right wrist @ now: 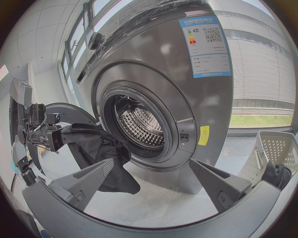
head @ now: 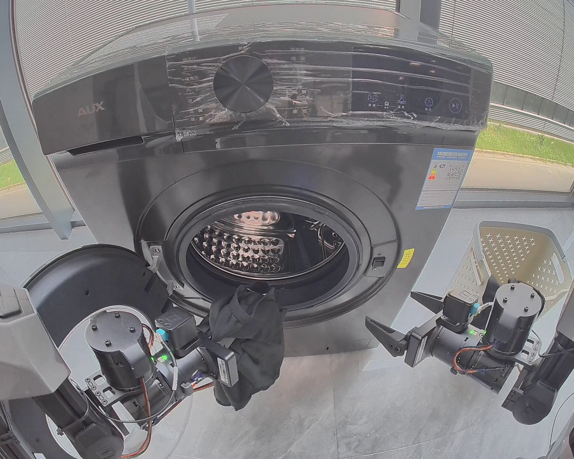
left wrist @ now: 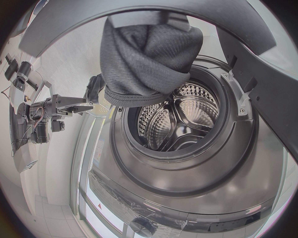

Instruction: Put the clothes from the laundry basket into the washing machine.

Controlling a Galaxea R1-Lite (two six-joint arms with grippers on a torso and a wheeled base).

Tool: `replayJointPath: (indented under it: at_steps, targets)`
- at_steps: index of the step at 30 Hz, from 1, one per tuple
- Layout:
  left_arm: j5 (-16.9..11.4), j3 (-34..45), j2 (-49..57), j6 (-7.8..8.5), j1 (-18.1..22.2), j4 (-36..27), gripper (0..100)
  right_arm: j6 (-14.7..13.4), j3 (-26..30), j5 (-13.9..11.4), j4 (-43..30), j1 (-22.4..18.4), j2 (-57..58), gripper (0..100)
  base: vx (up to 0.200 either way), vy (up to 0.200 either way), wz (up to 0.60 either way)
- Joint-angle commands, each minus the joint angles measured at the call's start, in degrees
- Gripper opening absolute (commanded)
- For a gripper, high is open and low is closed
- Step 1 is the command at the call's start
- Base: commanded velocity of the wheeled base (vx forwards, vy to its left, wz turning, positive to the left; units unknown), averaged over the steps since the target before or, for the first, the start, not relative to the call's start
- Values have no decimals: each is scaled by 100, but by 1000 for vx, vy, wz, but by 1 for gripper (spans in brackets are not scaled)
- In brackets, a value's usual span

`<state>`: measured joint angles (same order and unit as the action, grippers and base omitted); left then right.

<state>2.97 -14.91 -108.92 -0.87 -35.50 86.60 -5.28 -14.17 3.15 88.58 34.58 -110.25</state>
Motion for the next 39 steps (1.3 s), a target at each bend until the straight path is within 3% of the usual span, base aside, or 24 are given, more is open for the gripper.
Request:
replayJointPath:
  at_steps: [1,5,11,23,30,33,39]
  targets:
    - [1,-3,-24,-1,-1,6,0,1,2,2,2,4,-31,100,0,0,0]
    - [-7,-3,-24,-1,-1,6,0,1,2,2,2,4,-40,100,0,0,0]
    - [-7,14,-15,-1,-36,6,0,1,2,2,2,4,-40,100,200,0,0]
    - [1,14,-59,-1,-98,6,0,1,2,2,2,4,-40,100,0,0,0]
    - [89,-56,-33,-1,-361,6,0,9,2,19,2,48,-31,100,0,0,0]
    - [98,-276,-103,-28,-555,6,0,9,2,28,2,75,12,100,0,0,0]
    - [45,-759,-736,-72,-502,6,0,1,19,11,2,224,21,100,0,0,0]
